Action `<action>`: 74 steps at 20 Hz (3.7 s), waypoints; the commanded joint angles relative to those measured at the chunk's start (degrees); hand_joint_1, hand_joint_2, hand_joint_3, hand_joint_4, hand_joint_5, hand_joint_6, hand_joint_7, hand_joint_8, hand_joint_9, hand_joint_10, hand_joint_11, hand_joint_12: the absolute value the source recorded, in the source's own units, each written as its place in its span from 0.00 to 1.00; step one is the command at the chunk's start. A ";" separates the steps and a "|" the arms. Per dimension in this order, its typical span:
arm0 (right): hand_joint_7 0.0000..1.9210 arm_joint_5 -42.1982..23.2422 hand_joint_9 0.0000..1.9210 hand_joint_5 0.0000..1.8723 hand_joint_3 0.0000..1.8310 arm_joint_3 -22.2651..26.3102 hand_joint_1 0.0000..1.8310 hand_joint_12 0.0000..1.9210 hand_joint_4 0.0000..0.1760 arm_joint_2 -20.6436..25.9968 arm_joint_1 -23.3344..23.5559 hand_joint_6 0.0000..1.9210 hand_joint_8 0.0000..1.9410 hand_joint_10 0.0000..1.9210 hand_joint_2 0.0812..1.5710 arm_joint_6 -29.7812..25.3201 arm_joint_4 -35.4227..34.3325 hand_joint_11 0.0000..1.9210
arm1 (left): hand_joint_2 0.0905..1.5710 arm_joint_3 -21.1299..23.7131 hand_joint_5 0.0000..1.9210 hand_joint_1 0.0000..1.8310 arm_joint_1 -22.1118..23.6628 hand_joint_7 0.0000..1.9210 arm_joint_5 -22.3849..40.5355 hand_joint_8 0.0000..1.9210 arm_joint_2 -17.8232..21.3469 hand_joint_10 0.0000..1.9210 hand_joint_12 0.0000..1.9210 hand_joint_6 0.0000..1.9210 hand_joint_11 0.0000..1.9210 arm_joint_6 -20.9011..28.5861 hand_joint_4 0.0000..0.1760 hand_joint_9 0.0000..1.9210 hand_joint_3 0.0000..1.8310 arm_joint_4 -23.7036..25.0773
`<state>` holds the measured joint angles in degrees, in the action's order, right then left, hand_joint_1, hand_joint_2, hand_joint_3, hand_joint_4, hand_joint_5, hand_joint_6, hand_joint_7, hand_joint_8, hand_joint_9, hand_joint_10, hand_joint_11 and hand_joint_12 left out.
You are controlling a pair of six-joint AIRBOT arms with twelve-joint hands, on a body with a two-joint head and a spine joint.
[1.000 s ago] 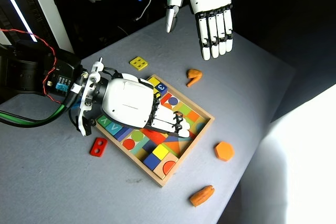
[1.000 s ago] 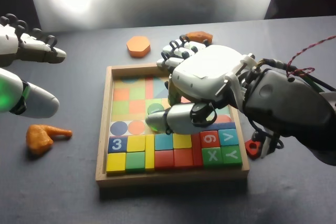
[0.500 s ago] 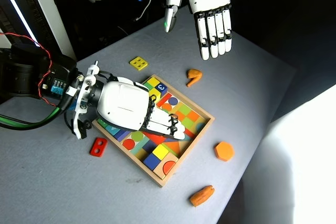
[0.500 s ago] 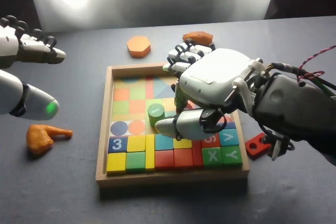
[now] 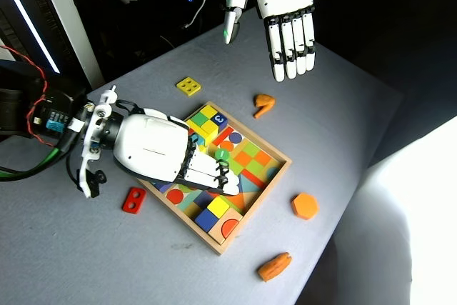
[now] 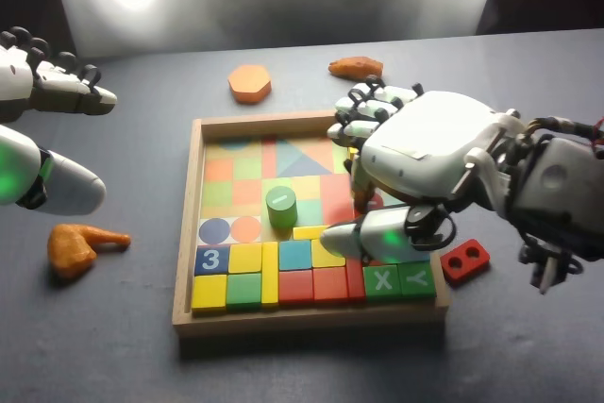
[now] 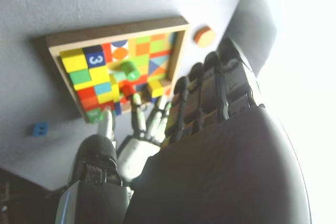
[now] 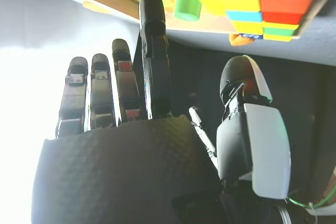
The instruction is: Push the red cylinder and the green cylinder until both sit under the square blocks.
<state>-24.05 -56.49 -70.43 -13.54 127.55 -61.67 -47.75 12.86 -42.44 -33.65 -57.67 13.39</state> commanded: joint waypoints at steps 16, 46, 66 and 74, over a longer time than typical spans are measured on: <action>0.10 1.42 0.00 0.51 0.00 5.31 0.04 0.00 0.00 8.30 -0.71 0.00 0.00 0.00 0.73 1.44 0.92 0.00 | 0.74 -0.23 0.03 0.00 0.74 0.04 4.80 0.00 0.51 0.00 0.16 0.01 0.00 -0.28 0.06 0.04 0.00 1.06; 0.11 -1.57 0.02 0.51 0.00 -5.36 0.03 0.00 0.00 -6.50 5.37 0.00 0.00 0.00 0.74 -14.00 13.97 0.00 | 0.73 -0.33 0.01 0.00 0.74 0.04 4.97 0.00 0.51 0.00 0.08 0.00 0.00 -0.29 0.04 0.04 0.00 1.14; 0.10 -0.96 0.01 0.51 0.00 -10.90 0.02 0.00 0.00 -12.16 3.40 0.00 0.00 0.00 0.73 -19.93 14.00 0.00 | 0.74 -0.34 0.01 0.00 0.74 0.03 5.16 0.00 0.51 0.00 0.09 0.00 0.00 -0.29 0.03 0.03 0.00 1.18; 0.11 1.81 0.02 0.52 0.00 -10.82 0.02 0.00 0.00 -10.19 2.94 0.00 0.00 0.00 0.73 -19.81 12.74 0.00 | 0.74 -0.24 0.02 0.00 0.75 0.03 5.20 0.00 0.51 0.00 0.12 0.00 0.00 -0.29 0.04 0.03 0.00 1.22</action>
<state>-19.05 -67.29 -81.06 -10.70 107.92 -50.13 -47.86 12.86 -41.56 -33.65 -57.67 13.63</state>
